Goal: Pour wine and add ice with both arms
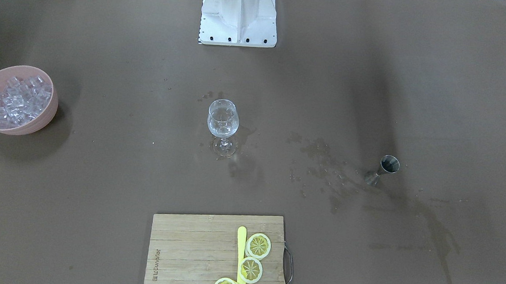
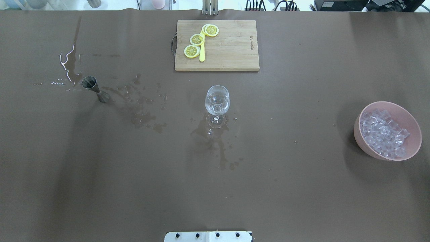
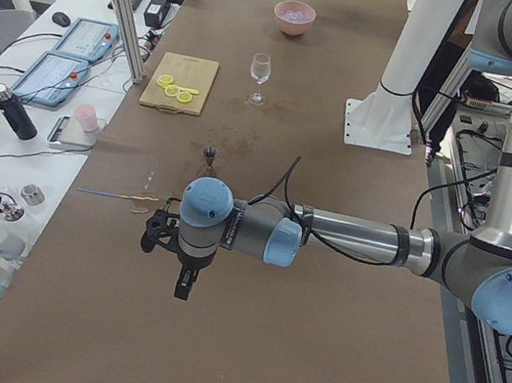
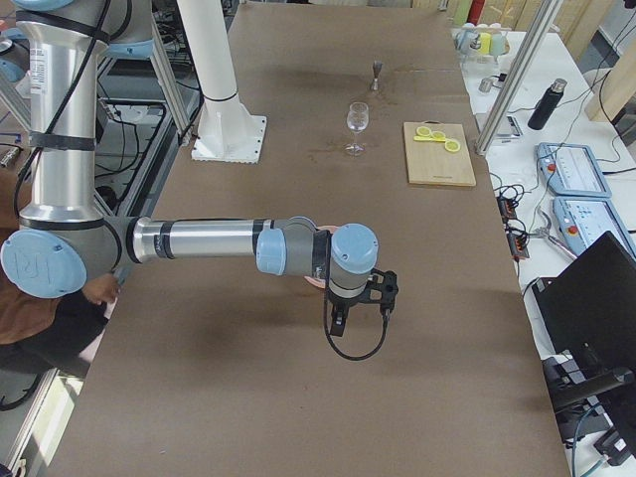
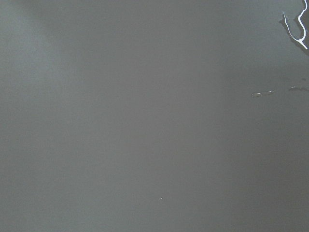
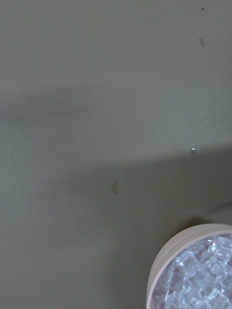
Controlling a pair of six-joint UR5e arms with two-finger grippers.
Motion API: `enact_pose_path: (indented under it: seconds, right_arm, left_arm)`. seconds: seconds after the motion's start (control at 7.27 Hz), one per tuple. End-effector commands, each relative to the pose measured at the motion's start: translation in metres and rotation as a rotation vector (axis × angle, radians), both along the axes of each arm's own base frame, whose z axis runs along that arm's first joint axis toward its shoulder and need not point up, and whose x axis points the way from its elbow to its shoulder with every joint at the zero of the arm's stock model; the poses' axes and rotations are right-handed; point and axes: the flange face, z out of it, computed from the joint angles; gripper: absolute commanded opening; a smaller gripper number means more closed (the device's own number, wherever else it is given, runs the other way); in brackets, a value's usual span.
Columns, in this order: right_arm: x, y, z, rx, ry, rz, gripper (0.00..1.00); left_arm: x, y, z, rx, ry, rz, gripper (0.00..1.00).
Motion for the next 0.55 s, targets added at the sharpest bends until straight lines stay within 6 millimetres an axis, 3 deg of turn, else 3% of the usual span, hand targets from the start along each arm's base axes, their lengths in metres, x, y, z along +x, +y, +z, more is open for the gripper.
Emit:
enact_pose_path:
  seconds: [0.0,0.41]
  right_arm:
    - [0.0046,-0.0009,-0.0075,0.013,-0.005,0.011,1.00]
    - [0.0046,-0.0009,-0.0076,0.010,-0.005,0.014,1.00]
  left_arm:
    - [0.0023,0.0015,0.0018,-0.006,0.001,0.003,0.98]
    - [0.0026,0.0043,0.0038,-0.010,0.004,0.004,0.98]
